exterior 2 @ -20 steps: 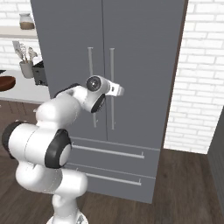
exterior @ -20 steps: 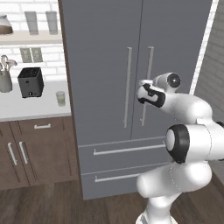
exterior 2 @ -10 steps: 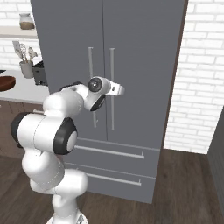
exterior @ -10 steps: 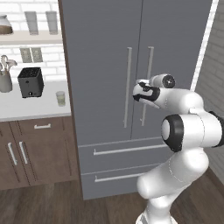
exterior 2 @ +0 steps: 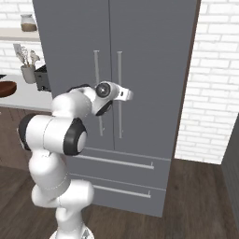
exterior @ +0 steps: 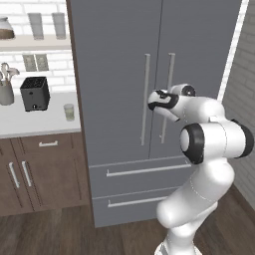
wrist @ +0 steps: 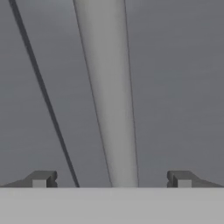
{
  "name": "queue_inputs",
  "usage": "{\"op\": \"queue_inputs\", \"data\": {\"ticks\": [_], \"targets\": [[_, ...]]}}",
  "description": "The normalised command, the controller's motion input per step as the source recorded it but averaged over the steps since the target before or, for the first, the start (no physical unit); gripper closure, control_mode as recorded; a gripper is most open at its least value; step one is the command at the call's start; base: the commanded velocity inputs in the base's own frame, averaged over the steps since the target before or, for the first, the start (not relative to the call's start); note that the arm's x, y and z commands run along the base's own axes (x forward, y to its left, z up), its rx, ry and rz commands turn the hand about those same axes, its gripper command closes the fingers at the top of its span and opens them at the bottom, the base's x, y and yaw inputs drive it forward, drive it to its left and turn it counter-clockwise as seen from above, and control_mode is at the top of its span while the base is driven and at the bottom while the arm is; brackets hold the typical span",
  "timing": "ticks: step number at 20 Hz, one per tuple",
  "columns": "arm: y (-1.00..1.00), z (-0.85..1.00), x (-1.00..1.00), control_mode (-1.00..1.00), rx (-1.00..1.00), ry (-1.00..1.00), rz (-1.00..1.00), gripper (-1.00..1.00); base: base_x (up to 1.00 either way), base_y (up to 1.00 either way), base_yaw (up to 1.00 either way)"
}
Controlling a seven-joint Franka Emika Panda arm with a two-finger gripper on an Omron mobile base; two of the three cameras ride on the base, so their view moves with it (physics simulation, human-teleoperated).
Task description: Grab a lemon wedge from the fridge and one ice cube from the ice bowl, and put them in the glass of lemonade.
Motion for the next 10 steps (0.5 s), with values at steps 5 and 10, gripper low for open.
{"op": "queue_inputs", "data": {"ticks": [5,10], "targets": [[-0.20,-0.04,0.28,-1.00,0.00,0.00,0.05,-1.00,0.00,0.00,0.00],[-0.18,-0.06,0.24,-1.00,0.00,0.00,0.04,-1.00,0.00,0.00,0.00]]}}
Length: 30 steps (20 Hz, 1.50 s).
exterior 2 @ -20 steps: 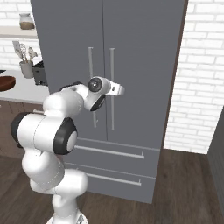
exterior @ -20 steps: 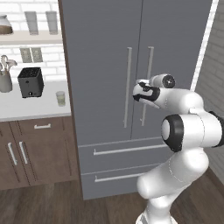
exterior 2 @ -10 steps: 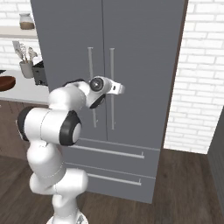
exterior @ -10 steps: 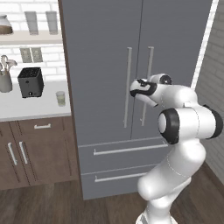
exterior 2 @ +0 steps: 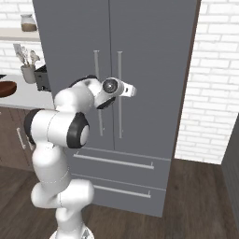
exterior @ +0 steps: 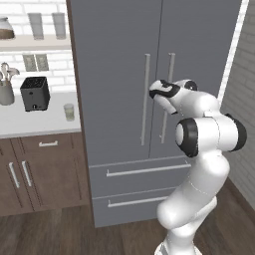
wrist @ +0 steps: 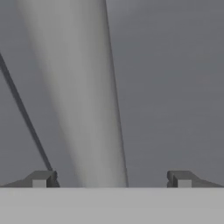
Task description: Grab a lemon wedge from the fridge and one ice cube from the ice bowl, and put them in the glass of lemonade.
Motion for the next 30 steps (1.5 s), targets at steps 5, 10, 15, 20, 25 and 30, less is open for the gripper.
{"op": "queue_inputs", "data": {"ticks": [5,10,15,20,25,30], "targets": [[-0.06,-0.11,0.32,-1.00,0.00,0.00,0.02,-1.00,0.00,0.00,0.00],[-0.05,-0.03,0.28,-1.00,0.00,0.00,0.02,-1.00,0.00,0.00,0.00],[0.00,0.00,0.06,-1.00,0.00,0.00,0.00,1.00,0.00,0.00,0.00],[-0.04,0.01,-0.01,-1.00,0.00,0.00,0.00,1.00,0.00,0.00,0.00],[-0.33,0.31,-0.42,-1.00,0.00,0.00,-0.11,1.00,0.00,0.00,0.00],[-0.48,0.51,-0.70,-1.00,0.00,0.00,-0.15,1.00,0.00,0.00,0.00]]}}
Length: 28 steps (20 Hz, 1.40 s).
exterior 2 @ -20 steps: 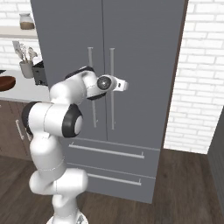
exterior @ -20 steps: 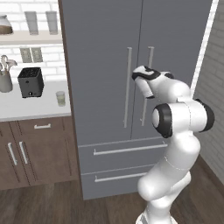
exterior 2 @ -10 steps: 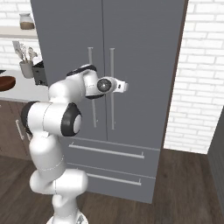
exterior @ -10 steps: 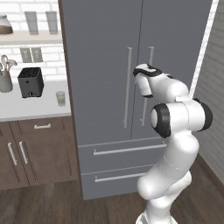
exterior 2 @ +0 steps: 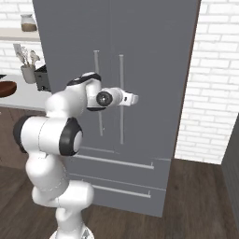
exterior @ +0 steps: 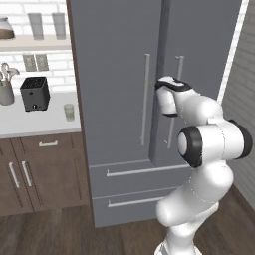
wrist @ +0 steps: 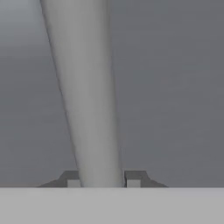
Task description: Grab a lemon wedge from the fridge and one ice cube from the ice bowl, and put them in the glass of lemonade.
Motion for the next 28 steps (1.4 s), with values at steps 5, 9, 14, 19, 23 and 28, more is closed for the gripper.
{"op": "queue_inputs", "data": {"ticks": [5,9,14,19,23,28], "targets": [[-0.57,0.67,-0.80,-1.00,0.00,0.00,-0.17,1.00,0.00,0.00,0.00],[-0.49,0.94,-0.80,-1.00,0.00,0.00,-0.21,1.00,0.00,0.00,0.00],[-0.31,1.00,-0.80,-1.00,0.00,-0.03,-0.21,-1.00,0.00,0.00,0.00],[-0.04,1.00,-0.75,-1.00,0.00,-0.06,-0.14,-1.00,0.00,0.00,0.00],[0.00,1.00,-0.64,-1.00,0.00,-0.02,-0.14,-1.00,0.00,0.00,0.00],[0.12,1.00,-0.71,-1.00,0.00,-0.02,-0.09,-1.00,0.00,0.00,0.00]]}}
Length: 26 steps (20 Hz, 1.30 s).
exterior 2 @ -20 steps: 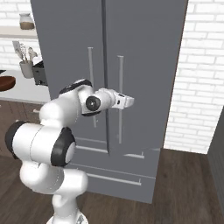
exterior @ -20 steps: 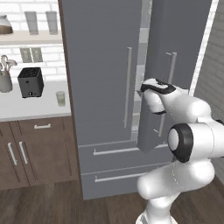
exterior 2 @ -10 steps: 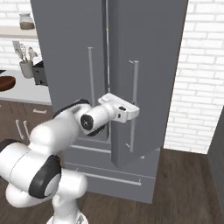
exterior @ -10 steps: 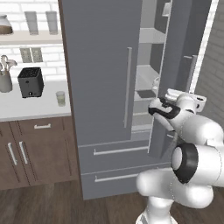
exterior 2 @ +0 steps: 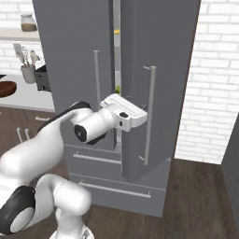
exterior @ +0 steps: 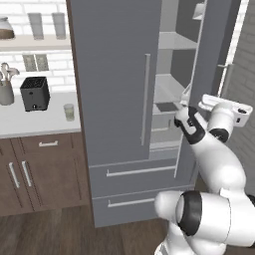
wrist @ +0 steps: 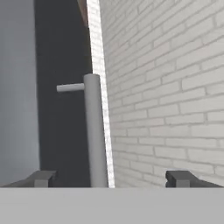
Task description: Grab a lemon wedge from the fridge and one ice cube from the ice bowl, and put them in the glass of lemonade.
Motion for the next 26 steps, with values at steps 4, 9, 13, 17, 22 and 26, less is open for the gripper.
{"op": "queue_inputs", "data": {"ticks": [4,9,13,17,22,26], "targets": [[0.26,1.00,-0.93,-1.00,0.00,0.04,-0.03,-1.00,0.00,0.00,0.00],[0.76,1.00,-0.84,-1.00,0.00,0.18,0.00,-1.00,0.00,0.00,0.00],[1.00,1.00,-0.67,-1.00,0.01,0.26,0.02,-1.00,0.00,0.00,0.00],[1.00,0.87,-0.05,-1.00,0.01,0.27,0.00,-1.00,0.00,0.00,0.00],[0.99,0.03,0.44,-1.00,0.00,0.24,-0.05,-1.00,0.00,0.00,0.00],[0.29,-0.62,0.56,-1.00,0.02,0.03,-0.01,-1.00,0.00,0.00,0.00]]}}
